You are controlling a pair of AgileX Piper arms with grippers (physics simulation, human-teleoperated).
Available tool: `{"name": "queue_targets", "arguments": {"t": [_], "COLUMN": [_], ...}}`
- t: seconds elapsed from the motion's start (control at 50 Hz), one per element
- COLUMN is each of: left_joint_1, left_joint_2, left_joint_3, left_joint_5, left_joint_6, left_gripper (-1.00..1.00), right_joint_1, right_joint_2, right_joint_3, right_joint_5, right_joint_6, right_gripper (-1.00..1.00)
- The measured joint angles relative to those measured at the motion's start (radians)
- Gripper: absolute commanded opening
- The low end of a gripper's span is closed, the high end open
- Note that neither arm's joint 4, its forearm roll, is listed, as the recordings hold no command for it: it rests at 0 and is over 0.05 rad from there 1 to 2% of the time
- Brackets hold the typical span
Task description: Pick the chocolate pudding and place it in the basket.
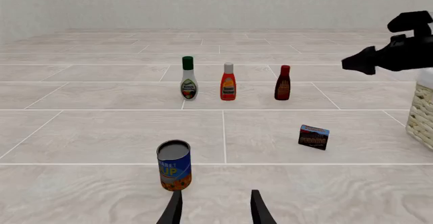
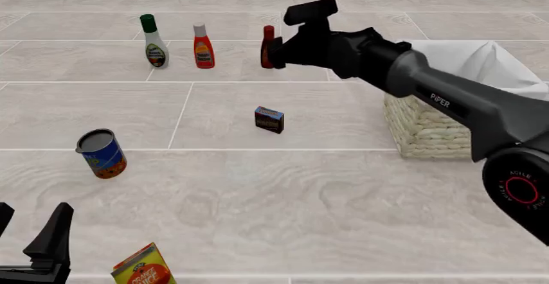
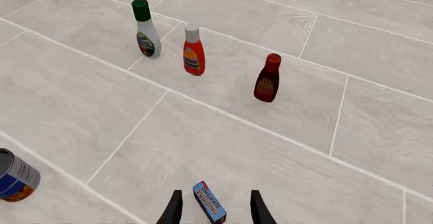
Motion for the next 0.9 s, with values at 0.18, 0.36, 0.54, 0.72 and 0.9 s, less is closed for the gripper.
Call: {"name": "queue_targets", "arguments": {"t": [0.18, 0.36, 0.54, 0.72, 0.9], "left_joint_1": [0.0, 0.0, 0.0, 0.0, 0.0], "left_joint_2": [0.0, 0.0, 0.0, 0.0, 0.0], "left_joint_3": [0.0, 0.0, 0.0, 0.0, 0.0], "left_joint_5": [0.0, 0.0, 0.0, 0.0, 0.0], "left_joint_6": [0.0, 0.0, 0.0, 0.0, 0.0], "left_gripper": [1.0, 1.0, 1.0, 1.0, 1.0], "right_joint_1": [0.005, 0.007, 0.008, 0.008, 0.009], "right_joint_2": [0.042, 0.083, 0.127, 0.173, 0.221], "right_joint_3": [-0.105, -0.178, -0.246, -0.312, -0.383], "right_joint_5": [0.097, 0.162, 0.219, 0.267, 0.317], "right_joint_6": [-0.02, -0.026, -0.016, 0.0, 0.011], "right_gripper": [1.0, 1.0, 1.0, 1.0, 1.0]}}
